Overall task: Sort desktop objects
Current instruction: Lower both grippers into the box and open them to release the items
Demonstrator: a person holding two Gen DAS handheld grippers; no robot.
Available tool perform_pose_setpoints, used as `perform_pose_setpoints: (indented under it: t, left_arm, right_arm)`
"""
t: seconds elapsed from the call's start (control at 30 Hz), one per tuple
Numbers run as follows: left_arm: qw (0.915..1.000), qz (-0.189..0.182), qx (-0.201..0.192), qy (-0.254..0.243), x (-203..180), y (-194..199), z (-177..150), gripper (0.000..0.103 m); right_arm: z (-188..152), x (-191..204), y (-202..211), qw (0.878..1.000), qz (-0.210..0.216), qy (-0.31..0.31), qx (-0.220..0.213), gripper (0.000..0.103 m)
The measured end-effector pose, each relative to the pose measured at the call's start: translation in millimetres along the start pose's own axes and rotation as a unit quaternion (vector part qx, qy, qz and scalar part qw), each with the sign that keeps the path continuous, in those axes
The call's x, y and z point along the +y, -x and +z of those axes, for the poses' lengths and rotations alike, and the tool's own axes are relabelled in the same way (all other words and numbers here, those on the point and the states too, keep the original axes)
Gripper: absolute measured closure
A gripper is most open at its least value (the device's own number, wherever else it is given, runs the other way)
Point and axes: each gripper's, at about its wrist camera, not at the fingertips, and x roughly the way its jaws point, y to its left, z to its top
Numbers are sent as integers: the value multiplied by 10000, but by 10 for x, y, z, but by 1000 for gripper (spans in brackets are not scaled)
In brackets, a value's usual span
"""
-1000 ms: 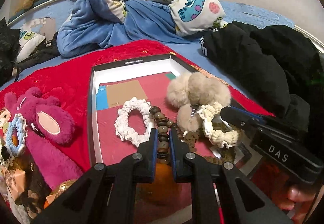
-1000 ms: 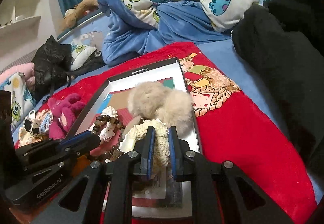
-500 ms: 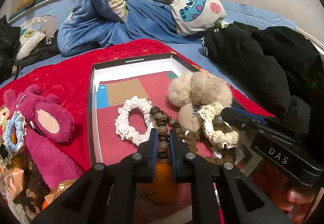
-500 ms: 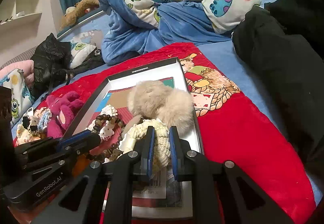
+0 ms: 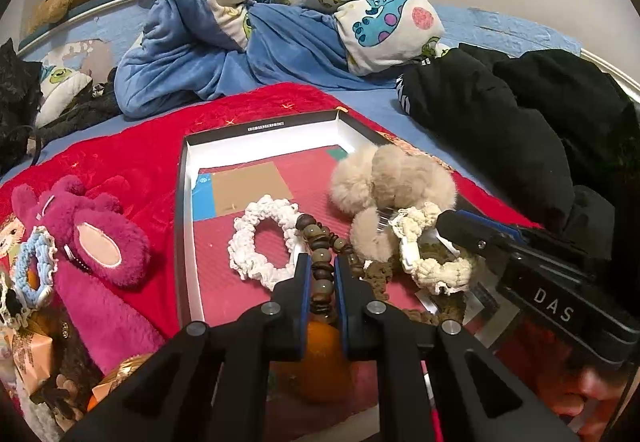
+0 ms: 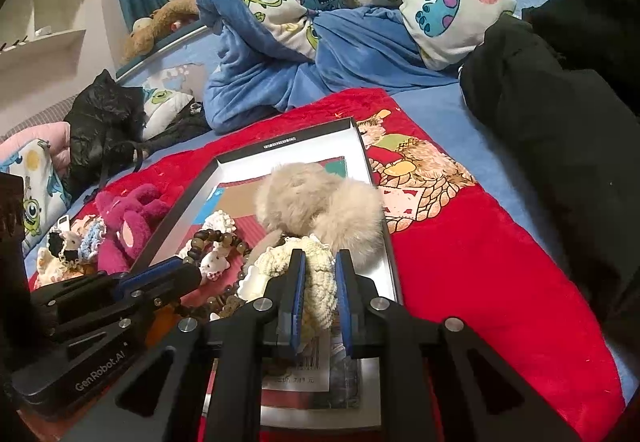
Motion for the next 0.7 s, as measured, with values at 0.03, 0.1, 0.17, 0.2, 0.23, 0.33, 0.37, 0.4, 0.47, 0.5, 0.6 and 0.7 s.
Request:
perform_pose_setpoints:
  t: [0.03,0.1,0.17,0.2,0.23,0.33,0.37,0.4,0.47,0.5,0.6,0.7]
  left_arm:
    - [10000,-4,-18,-10,-4,8,0,91]
    - [10000,-6,-38,-22,-4,18,0,91]
    - [10000,-6,-44,-34,-7,19,0,91]
    - [10000,-9,-47,-39,-9,20,0,91]
    - [10000,-2,-51,-41,-8,21,0,92]
    - [10000,5,-60,-49,-9,25,0,91]
    - [10000,21,-73,-51,-9,30,-1,91]
    - [9999,35,-86,-54,-11,36,-1,91]
    - [9999,40,-136,-69,-18,60,-2,91]
    - [9998,55,-152,-82,-24,66,-1,91]
    - [9996,139,-172,-146,-51,75,-4,64]
    - [9991,181,-332,-178,-66,137,-11,44]
  right_arm:
    - [0,2,14,10000,10,2,-34,87]
    - [0,8,46,9999,22,13,-120,86]
    - [5,4,58,9999,31,2,-158,86]
    - [5,1,57,9999,33,-10,-159,86]
    - [8,-6,55,9999,29,-24,-157,85]
    - [13,-9,64,9998,58,-39,-188,85]
    - [12,-9,69,9998,65,-33,-201,85]
    - [11,-4,77,9997,60,-19,-219,85]
    - [9,8,88,9997,44,14,-254,79]
    - [10,12,94,9996,36,23,-270,78]
    - [10,11,113,9995,23,22,-324,70]
    - [9,-9,135,9992,32,-35,-388,43]
